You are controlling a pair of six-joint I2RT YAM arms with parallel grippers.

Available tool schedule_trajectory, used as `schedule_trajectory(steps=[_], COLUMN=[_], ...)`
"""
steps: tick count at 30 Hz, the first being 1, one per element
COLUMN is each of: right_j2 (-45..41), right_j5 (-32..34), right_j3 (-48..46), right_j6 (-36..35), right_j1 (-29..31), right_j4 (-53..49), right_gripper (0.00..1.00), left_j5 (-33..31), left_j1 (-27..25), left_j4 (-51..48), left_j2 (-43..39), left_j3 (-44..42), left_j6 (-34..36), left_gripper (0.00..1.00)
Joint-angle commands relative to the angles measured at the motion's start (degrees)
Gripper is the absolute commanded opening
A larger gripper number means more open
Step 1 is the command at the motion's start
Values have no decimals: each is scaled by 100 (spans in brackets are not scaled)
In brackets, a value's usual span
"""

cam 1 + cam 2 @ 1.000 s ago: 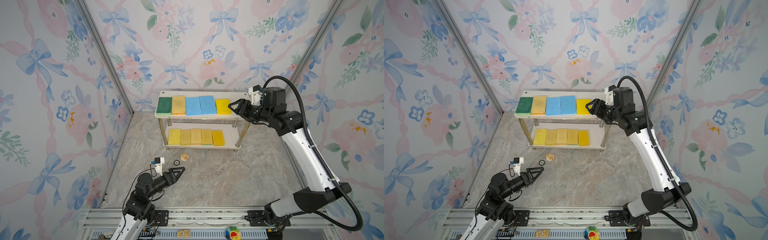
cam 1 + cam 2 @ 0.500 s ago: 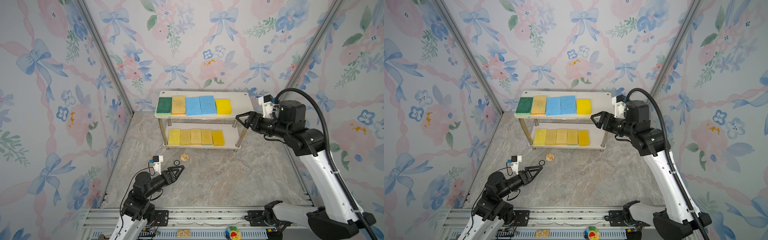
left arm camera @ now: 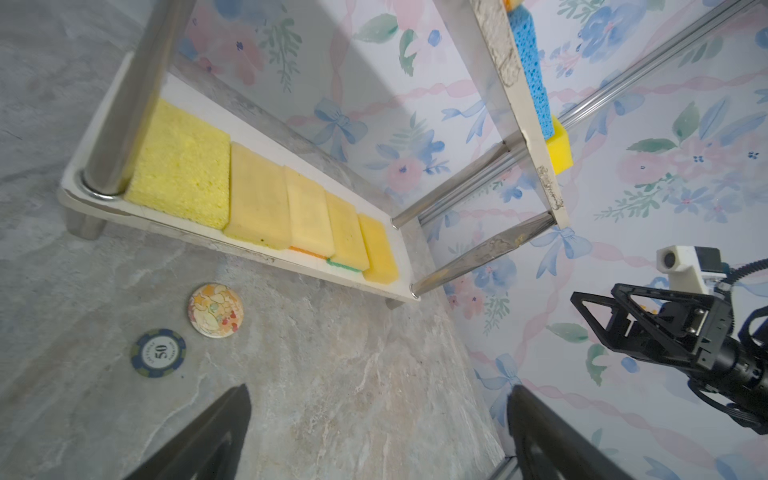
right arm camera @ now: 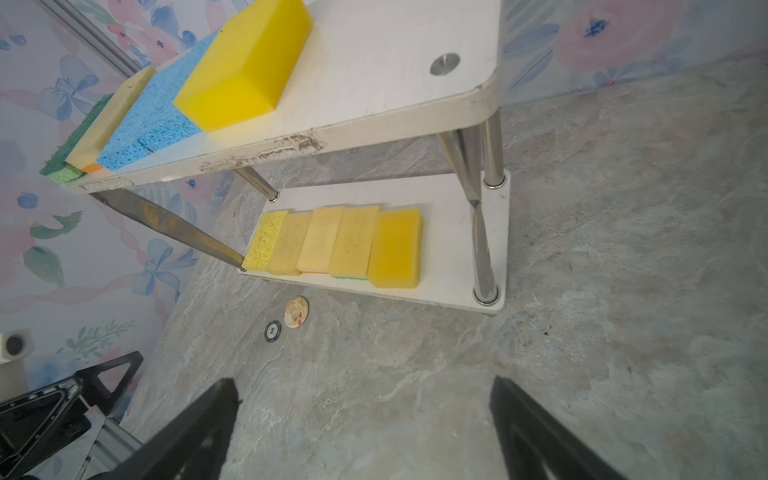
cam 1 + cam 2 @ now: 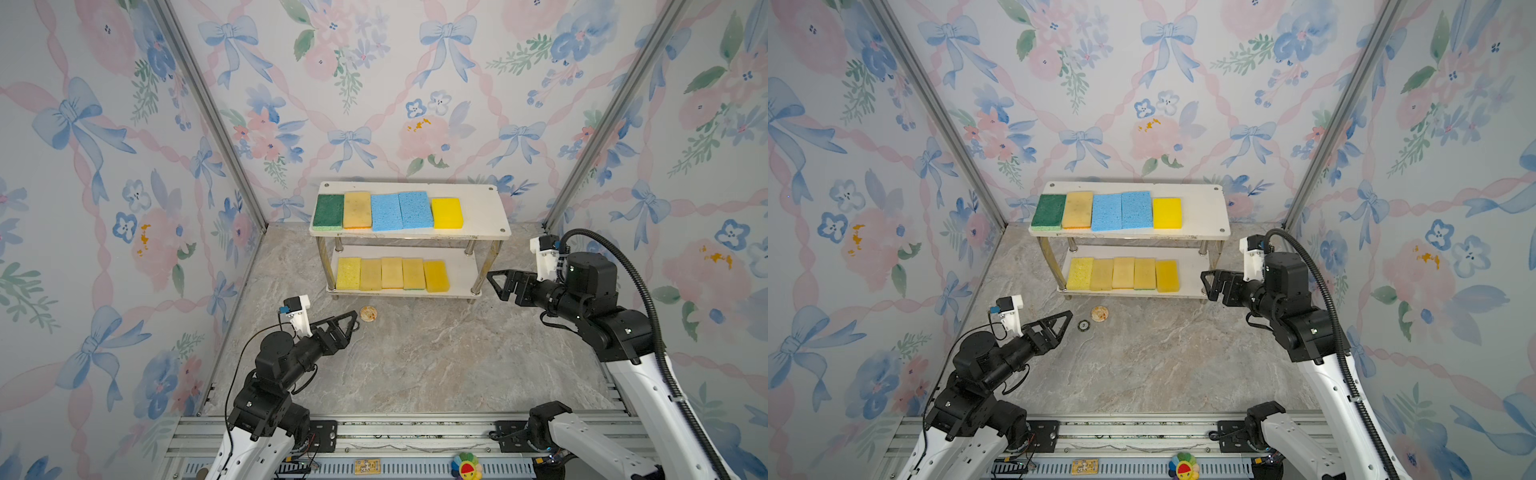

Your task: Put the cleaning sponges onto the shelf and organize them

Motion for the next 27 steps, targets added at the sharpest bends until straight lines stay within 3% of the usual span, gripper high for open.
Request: schedule_trajectory(steps=[1,4,9,20,27], right_j2=[-267,-586,-691,-221,235], right_j5=[283,569,766,1156,1022], right_j3=[-599,-1253,-1720,-2163,-2498], right_j6=[-462,-733,-1033,-1156,-1305], right_j1=[-46,-43,-46,-60,-401], right_j4=[975,1691,2135,2910,3624], right_gripper=[100,99,97,97,97], left_j5=[-1181,-1823,-2377,-3028,-2896], left_j1=[44,44,44,82,499], left_j4=[-245,-238,-148,673,1319], left_j2=[-7,-22,264,1505,2297], left_j3=[177,146,173,606,575], left_j6=[705,959,1351,2408,2902], left_gripper=[98,98,98,98,98])
